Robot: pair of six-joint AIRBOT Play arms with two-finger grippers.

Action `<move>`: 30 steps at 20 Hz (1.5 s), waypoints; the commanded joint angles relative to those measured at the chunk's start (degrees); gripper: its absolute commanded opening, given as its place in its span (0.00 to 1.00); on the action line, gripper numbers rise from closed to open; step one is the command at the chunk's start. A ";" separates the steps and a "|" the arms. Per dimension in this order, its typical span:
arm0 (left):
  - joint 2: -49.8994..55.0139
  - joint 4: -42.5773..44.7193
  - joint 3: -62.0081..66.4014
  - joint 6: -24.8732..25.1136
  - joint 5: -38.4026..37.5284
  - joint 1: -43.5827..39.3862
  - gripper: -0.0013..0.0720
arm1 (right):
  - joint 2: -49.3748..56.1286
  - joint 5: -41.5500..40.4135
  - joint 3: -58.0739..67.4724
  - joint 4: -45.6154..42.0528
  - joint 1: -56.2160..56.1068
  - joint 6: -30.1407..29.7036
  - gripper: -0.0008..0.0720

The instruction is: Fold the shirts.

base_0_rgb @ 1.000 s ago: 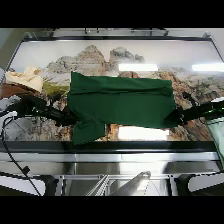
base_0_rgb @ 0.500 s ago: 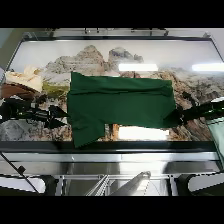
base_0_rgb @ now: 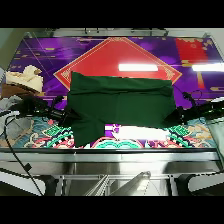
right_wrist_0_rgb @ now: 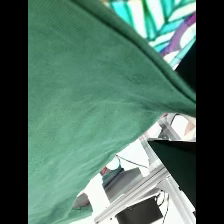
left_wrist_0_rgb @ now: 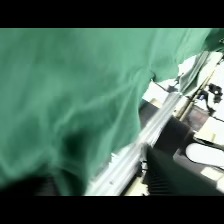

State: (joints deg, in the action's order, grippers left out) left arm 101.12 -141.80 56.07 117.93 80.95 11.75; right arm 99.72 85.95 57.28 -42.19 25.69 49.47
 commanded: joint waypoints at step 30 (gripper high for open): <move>-9.64 -0.90 9.40 -1.31 17.97 6.97 0.05 | -20.83 -6.49 -13.64 20.44 9.14 -6.29 0.05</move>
State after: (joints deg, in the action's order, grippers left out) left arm 93.17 -142.08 60.97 119.28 96.47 17.85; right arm 79.72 82.94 43.11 -25.32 36.51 43.24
